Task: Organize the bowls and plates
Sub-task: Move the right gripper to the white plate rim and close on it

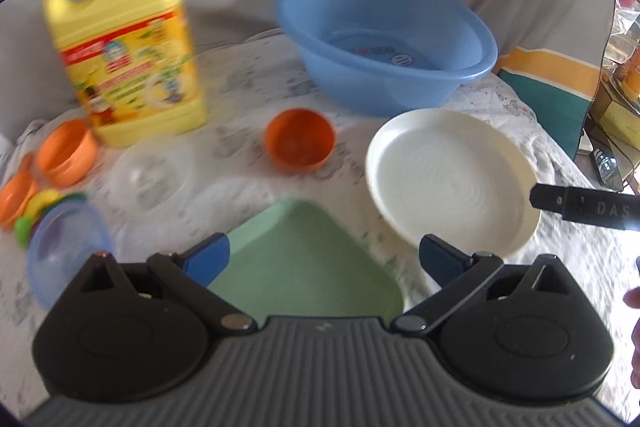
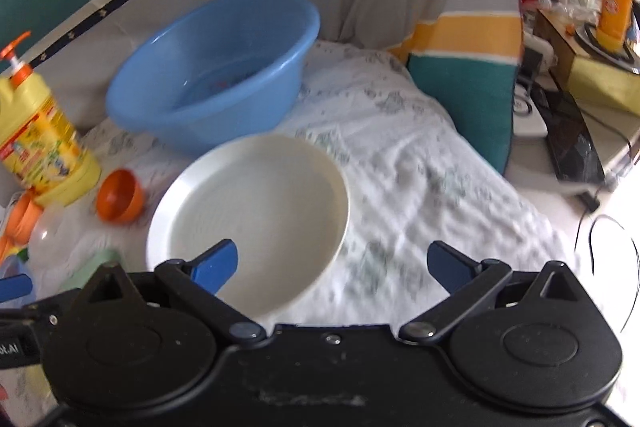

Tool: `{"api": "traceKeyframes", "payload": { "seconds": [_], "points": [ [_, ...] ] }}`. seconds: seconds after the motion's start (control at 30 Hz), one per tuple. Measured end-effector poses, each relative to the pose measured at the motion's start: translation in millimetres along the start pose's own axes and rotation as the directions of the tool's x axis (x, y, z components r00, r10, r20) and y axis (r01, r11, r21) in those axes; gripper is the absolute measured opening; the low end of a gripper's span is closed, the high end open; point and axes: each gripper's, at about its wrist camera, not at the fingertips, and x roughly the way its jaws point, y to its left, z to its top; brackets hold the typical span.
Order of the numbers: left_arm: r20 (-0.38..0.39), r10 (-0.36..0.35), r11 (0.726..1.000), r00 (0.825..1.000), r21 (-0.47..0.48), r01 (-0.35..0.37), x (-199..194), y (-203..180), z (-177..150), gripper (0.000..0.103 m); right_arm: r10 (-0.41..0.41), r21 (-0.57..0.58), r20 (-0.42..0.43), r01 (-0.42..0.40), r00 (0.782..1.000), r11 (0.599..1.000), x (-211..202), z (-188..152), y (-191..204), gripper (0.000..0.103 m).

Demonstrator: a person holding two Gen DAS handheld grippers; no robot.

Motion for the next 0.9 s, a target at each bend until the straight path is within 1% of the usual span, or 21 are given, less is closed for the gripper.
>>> {"api": "traceKeyframes", "payload": {
  "seconds": [0.07, 0.1, 0.13, 0.17, 0.23, 0.27, 0.3, 0.33, 0.43, 0.5, 0.53, 0.6, 0.67, 0.8, 0.9],
  "points": [
    [-0.005, -0.004, 1.000, 1.000, 0.012, 0.004, 11.4, -8.8, 6.3, 0.103, -0.015, -0.016, -0.002, 0.015, 1.000, 1.000, 15.2, 9.6, -2.6, 0.091],
    [-0.004, -0.005, 1.000, 1.000, 0.019, 0.005, 16.5, -13.6, 8.8, 0.103, -0.015, -0.016, -0.010, 0.015, 1.000, 1.000, 23.6, 14.0, -4.8, 0.090],
    [-0.006, -0.006, 1.000, 1.000, 0.025, 0.006, 21.2, -16.9, 10.3, 0.103, -0.010, -0.018, -0.016, 0.010, 1.000, 1.000, 31.5, 17.2, -6.6, 0.084],
    [-0.010, -0.008, 0.999, 1.000, 0.031, 0.009, 26.3, -19.0, 11.8, 0.102, -0.014, -0.025, -0.015, 0.014, 1.000, 1.000, 39.0, 19.5, -7.6, 0.073],
    [-0.018, -0.016, 0.999, 1.000, 0.044, 0.016, 35.3, -24.6, 14.0, 0.100, -0.038, -0.043, -0.017, 0.038, 0.999, 0.998, 54.0, 22.8, -7.6, 0.061],
    [-0.025, -0.018, 0.999, 1.000, 0.051, 0.019, 41.1, -26.6, 15.5, 0.098, -0.035, -0.047, -0.022, 0.034, 0.999, 0.998, 60.6, 22.9, -8.8, 0.050],
    [-0.034, -0.020, 0.998, 0.999, 0.056, 0.022, 46.1, -28.7, 16.8, 0.095, -0.028, -0.049, -0.031, 0.026, 0.999, 0.998, 66.5, 21.6, -8.7, 0.041],
    [-0.044, -0.024, 0.998, 0.999, 0.059, 0.027, 51.2, -29.3, 17.6, 0.093, -0.023, -0.047, -0.043, 0.021, 0.999, 0.999, 71.3, 19.8, -9.9, 0.027],
    [-0.063, -0.040, 0.997, 0.997, 0.061, 0.044, 62.3, -33.2, 19.6, 0.083, -0.001, -0.053, -0.026, 0.000, 1.000, 0.999, 68.4, 11.8, -11.9, 0.017],
    [-0.081, -0.060, 0.996, 0.995, 0.065, 0.066, 69.1, -35.4, 20.2, 0.071, 0.013, -0.069, -0.021, -0.014, 1.000, 0.997, 59.9, 4.8, -12.2, 0.017],
    [-0.091, -0.069, 0.995, 0.994, 0.068, 0.075, 72.5, -36.8, 20.4, 0.067, 0.024, -0.073, -0.023, -0.025, 0.999, 0.997, 56.4, 1.9, -12.9, 0.017],
    [-0.107, -0.087, 0.993, 0.990, 0.075, 0.095, 78.4, -40.2, 20.6, 0.046, 0.031, -0.086, -0.024, -0.033, 0.999, 0.996, 53.0, -1.9, -14.7, 0.017],
    [-0.124, -0.105, 0.990, 0.987, 0.083, 0.116, 83.2, -43.7, 21.1, 0.039, 0.038, -0.098, -0.029, -0.040, 0.999, 0.994, 51.5, -1.9, -15.2, 0.017],
    [-0.121, -0.107, 0.990, 0.987, 0.084, 0.117, 83.8, -46.9, 21.2, 0.038, 0.054, -0.100, -0.030, -0.057, 0.998, 0.993, 56.5, 6.7, -15.7, 0.019],
    [-0.119, -0.092, 0.992, 0.989, 0.074, 0.101, 84.7, -45.3, 21.6, 0.045, 0.065, -0.121, -0.027, -0.068, 0.998, 0.990, 61.6, 14.3, -12.3, 0.022]
  ]
}}
